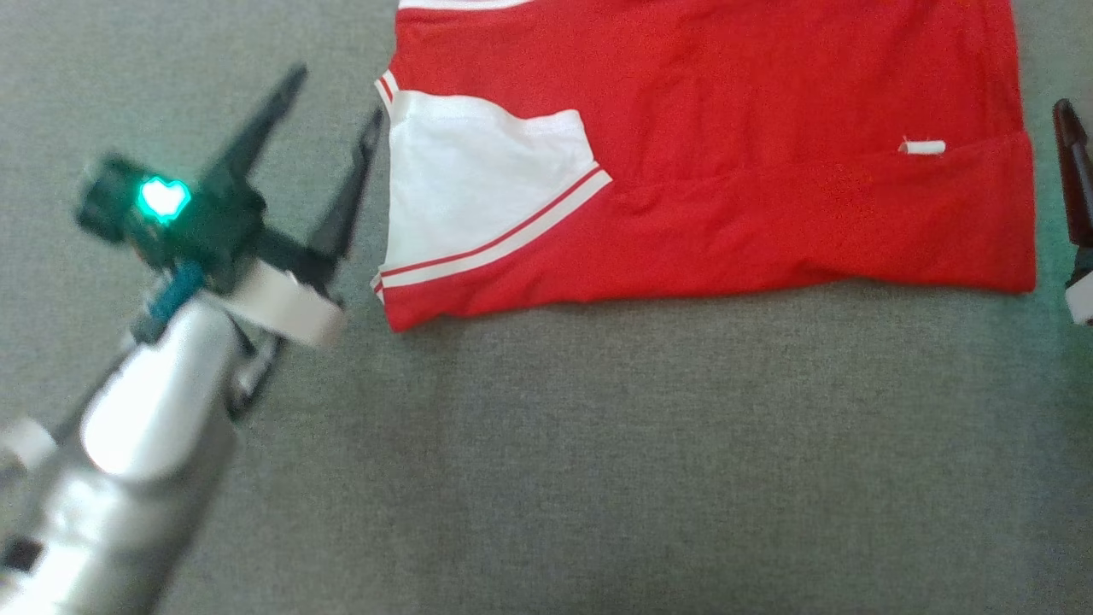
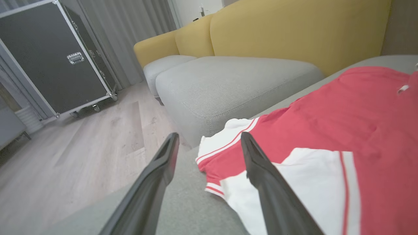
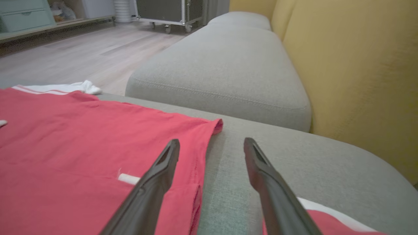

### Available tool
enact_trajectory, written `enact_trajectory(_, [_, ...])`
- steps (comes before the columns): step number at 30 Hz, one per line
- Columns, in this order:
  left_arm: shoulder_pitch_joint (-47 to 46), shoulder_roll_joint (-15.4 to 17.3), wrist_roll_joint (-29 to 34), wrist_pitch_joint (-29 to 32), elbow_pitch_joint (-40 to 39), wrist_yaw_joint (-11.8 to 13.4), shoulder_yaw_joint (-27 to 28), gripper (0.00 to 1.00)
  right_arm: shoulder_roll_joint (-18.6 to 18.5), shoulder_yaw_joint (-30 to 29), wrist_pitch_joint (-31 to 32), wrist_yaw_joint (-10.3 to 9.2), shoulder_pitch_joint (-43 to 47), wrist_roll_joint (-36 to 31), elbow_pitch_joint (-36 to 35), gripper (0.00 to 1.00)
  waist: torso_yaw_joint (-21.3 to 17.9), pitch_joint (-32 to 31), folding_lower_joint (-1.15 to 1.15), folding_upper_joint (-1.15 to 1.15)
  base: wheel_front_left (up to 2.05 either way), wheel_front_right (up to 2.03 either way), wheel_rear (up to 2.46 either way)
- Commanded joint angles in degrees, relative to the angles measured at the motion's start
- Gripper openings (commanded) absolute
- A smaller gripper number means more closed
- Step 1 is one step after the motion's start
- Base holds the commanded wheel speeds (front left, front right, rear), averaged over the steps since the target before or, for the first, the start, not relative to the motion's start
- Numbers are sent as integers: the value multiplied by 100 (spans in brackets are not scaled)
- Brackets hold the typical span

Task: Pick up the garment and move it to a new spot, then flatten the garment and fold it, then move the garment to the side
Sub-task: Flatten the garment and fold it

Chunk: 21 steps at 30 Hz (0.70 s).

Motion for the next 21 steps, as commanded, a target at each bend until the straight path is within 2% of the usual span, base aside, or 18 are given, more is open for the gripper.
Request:
enact_trajectory(1, [297, 68, -96, -50, -159, 107, 309, 100, -14, -111, -155, -4, 139, -128, -56, 100, 31, -116, 0, 0, 0, 0, 0])
enact_trajectory(6, [1337, -448, -425, -50, -263, 494, 669, 100, 459, -538, -389, -4, 579, -550, -3, 100, 73, -352, 0, 0, 0, 0, 0])
enact_trajectory(9, [1795, -705, -577, -51, -162, 567, 774, 100, 671, -673, -422, -4, 835, -677, -65, 100, 80, -459, 0, 0, 0, 0, 0])
enact_trajectory(11, [2026, -906, -748, -51, 68, 537, 881, 100, 813, -772, -406, -4, 1013, -747, -135, 100, 67, -541, 0, 0, 0, 0, 0])
enact_trajectory(15, [2094, -1124, -1022, -51, 496, 321, 964, 100, 917, -854, -331, -4, 1125, -788, -230, 100, 25, -605, 0, 0, 0, 0, 0])
enact_trajectory(21, [1915, -1343, -957, -51, 882, 142, 1005, 100, 928, -986, -212, -4, 1194, -812, -349, 100, -25, -596, 0, 0, 0, 0, 0])
